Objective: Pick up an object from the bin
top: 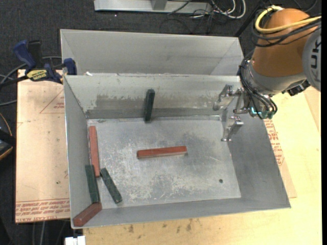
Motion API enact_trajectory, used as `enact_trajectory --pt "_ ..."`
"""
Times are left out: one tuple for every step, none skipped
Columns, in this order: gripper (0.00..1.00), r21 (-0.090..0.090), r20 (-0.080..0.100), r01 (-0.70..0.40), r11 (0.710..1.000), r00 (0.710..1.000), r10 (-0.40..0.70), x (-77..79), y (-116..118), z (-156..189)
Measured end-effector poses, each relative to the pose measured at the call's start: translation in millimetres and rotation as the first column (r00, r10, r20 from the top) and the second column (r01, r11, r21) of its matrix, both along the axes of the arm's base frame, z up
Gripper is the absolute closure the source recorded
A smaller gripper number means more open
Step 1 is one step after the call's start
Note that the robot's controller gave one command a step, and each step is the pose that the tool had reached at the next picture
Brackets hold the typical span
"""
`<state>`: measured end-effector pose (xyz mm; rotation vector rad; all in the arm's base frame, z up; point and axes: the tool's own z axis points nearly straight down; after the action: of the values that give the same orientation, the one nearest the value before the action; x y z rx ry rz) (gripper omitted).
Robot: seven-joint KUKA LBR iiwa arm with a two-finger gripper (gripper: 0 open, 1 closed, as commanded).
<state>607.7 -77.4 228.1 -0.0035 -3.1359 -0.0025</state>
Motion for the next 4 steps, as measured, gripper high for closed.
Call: enact_trajectory --pt "0.00 0.000 0.003 0.000 1.000 1.000 0.000 0.5 0.1 2.2" --pt "0.00 -0.001 0.008 0.009 1.000 1.000 -0.009 1.4 -4.9 5.2" --pt "0.00 -0.002 0.013 -0.024 1.000 1.000 0.024 0.1 14.6 -48.9" --pt "0.00 0.000 0.009 0.020 1.000 1.000 -0.020 16.9 63.5 -95.2"
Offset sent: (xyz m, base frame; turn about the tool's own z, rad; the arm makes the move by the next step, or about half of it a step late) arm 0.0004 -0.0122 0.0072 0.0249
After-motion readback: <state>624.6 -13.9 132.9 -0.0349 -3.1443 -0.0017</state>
